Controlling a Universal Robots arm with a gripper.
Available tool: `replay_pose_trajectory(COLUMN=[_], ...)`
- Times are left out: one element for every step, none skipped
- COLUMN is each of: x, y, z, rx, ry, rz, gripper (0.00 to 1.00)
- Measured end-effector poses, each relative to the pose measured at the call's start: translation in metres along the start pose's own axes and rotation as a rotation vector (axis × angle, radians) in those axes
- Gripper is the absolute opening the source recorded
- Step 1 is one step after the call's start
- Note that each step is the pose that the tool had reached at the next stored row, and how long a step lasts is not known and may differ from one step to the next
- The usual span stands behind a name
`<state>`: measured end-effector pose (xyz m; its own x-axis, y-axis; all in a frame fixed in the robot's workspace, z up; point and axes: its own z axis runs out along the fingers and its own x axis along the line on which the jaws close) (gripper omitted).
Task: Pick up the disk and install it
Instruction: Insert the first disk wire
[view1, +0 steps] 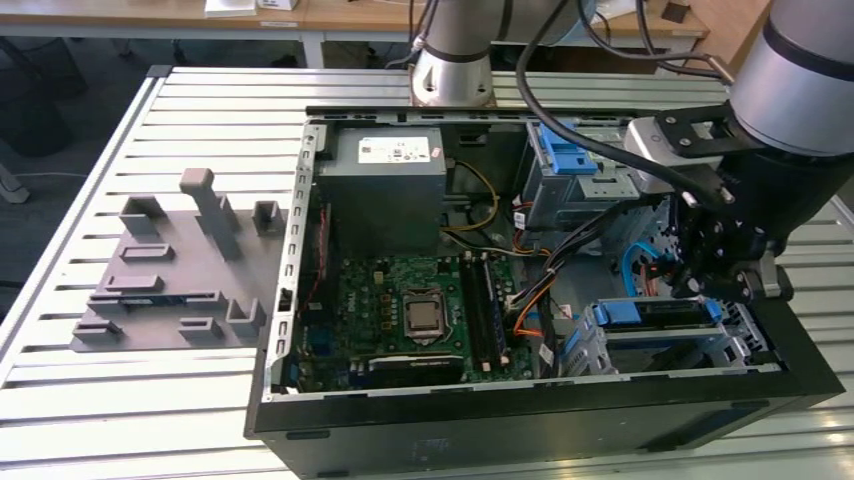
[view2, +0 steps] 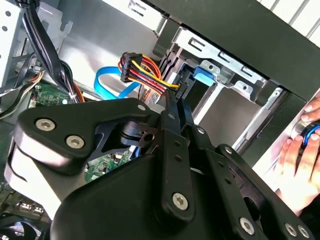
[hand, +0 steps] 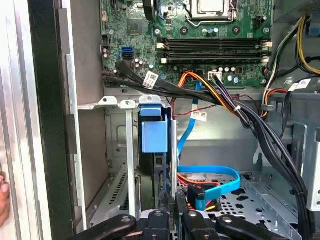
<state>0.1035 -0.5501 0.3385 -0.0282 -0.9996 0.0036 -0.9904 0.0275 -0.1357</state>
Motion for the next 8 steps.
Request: replay_pose_trajectory(x=[0.0005,0.0011,0.0018,0.0029,0.0043,0.0057,0.0070,0.0085], y=[0.0008,0.0016,0.0024,0.0027,0.0030,0.0036,0.0042,0.0047], z=[0.0002,0.0004,0.0006,0.0009,0.0012,0.0015,0.0018,0.0021], rx=[0.0030,0.0061,0.0083,0.0097,0.0109,0.0123,0.0136,0.0147], ry=[-0.0028,-0.0073,-0.0143,-0.0221,-0.0296,-0.0368,-0.0417,-0.0443], rz=[0.000,0.000,0.001,0.002,0.003,0.004,0.005,0.005], gripper=[0.17,0.17,0.17,0.17,0.17,0.17,0.17,0.17])
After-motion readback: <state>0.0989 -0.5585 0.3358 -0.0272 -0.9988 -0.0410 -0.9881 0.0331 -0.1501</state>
